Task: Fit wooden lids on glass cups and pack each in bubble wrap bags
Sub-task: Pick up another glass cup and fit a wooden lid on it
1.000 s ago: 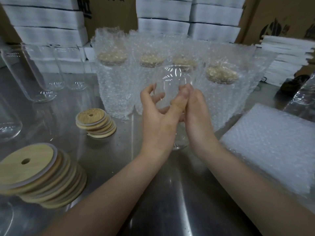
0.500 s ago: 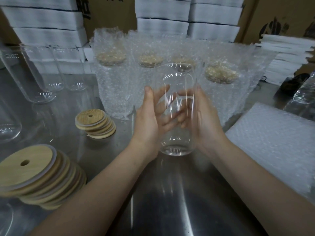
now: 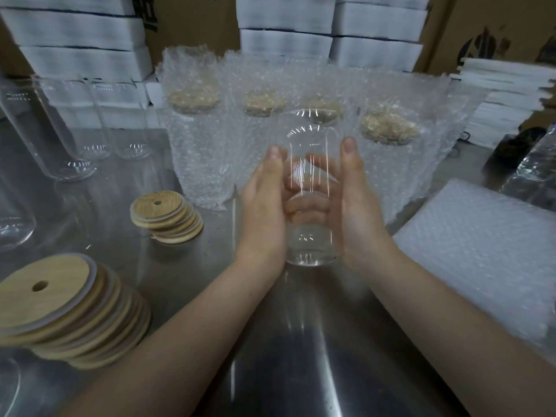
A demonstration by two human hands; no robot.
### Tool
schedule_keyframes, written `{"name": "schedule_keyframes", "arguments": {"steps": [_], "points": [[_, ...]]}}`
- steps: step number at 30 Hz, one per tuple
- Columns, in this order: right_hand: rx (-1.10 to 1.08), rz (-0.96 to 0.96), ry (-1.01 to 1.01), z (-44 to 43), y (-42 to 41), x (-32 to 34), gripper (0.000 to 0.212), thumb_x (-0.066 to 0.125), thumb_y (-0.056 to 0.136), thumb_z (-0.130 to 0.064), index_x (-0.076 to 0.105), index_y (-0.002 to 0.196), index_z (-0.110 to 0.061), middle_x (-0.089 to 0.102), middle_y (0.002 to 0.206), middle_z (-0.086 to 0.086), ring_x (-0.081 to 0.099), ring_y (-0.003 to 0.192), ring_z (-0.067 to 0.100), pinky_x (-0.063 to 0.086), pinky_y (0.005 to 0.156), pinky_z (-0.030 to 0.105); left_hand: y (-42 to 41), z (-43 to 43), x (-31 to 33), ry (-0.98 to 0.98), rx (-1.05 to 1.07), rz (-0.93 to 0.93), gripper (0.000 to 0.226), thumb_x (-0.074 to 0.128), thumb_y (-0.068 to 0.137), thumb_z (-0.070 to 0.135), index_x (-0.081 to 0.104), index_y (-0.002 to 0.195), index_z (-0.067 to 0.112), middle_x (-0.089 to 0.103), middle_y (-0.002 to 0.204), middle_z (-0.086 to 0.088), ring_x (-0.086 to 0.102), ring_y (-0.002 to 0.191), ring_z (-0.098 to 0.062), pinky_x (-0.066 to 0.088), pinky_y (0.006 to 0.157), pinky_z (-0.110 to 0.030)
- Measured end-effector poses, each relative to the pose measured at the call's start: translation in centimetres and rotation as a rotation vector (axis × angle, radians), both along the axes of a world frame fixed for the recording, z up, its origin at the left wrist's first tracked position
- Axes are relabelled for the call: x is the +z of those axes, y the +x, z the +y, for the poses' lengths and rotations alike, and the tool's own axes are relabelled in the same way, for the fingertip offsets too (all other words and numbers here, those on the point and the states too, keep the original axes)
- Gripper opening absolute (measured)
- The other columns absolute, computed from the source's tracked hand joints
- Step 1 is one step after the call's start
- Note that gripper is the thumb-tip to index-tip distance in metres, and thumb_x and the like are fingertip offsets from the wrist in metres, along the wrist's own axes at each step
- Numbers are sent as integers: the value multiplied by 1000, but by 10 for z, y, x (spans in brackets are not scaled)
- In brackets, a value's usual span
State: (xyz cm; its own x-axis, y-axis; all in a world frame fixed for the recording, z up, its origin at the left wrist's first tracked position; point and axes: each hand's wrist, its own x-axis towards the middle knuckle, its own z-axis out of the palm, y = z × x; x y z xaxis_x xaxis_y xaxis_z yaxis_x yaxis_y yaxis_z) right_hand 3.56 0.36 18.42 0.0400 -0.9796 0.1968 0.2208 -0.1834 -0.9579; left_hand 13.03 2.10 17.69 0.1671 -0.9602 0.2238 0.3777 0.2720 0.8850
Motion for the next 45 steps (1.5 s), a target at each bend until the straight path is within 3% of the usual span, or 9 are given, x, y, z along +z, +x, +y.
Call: {"name": "schedule_keyframes", "arguments": {"steps": [4,6,11,15,25,30,33,38,45], "points": [[-215,163,-212,3,7,-6,44,39,86,-66,58,102,-30,74,88,-9,73,78,15,58,67,34,-10,7,-2,-70,86,-205,75,62,71,66,40,133,29,58,125,7,65,102,-1,53,73,-12],[-240,233,-264,7,10,-7,42,33,84,-70,53,98,-36,71,87,-17,71,76,4,57,64,23,-9,7,-2,-95,135,-219,79,62,65,69,39,132,33,59,125,1,68,97,-5,53,71,-16],[-194,155,-106,4,9,-5,42,25,98,-59,52,105,-27,69,92,5,71,70,16,54,56,22,-6,5,-5,-60,203,-200,58,50,76,74,57,118,34,70,108,-1,72,94,-20,59,78,-41],[-176,87,-2,0,3,-1,38,25,105,-47,57,107,-26,65,83,2,62,63,13,49,58,27,-2,4,-1,-16,143,-79,52,35,88,70,63,115,34,74,99,-3,75,82,-20,58,60,-29],[-113,-126,154,-2,-3,-1,16,53,100,-22,68,95,-19,58,66,3,55,51,14,46,47,24,9,-2,1,117,-50,111,41,35,104,42,66,108,15,75,102,-11,74,86,-30,58,55,-33],[-259,-37,76,1,0,0,25,41,103,-17,65,93,-19,58,66,0,55,55,12,46,47,24,9,-8,-5,148,-48,158,38,40,104,38,63,103,7,75,99,-11,75,82,-30,58,55,-33],[-308,100,-82,5,3,1,29,37,103,-22,65,99,-22,63,82,-3,58,63,3,51,58,20,10,-10,-7,136,-10,135,41,38,104,42,63,102,10,77,95,-7,75,81,-28,57,56,-32],[-158,248,-219,9,1,5,56,45,87,-49,51,137,-23,62,128,-5,59,113,1,47,102,22,17,-13,-6,75,135,11,50,39,100,52,66,99,11,76,91,-9,73,75,-28,55,65,-39],[-65,164,-190,10,-7,13,71,59,74,-46,47,139,-19,64,124,3,64,114,14,53,98,37,21,-16,-8,-211,181,-390,43,46,74,66,63,92,31,64,86,10,66,80,-24,49,68,-34]]}}
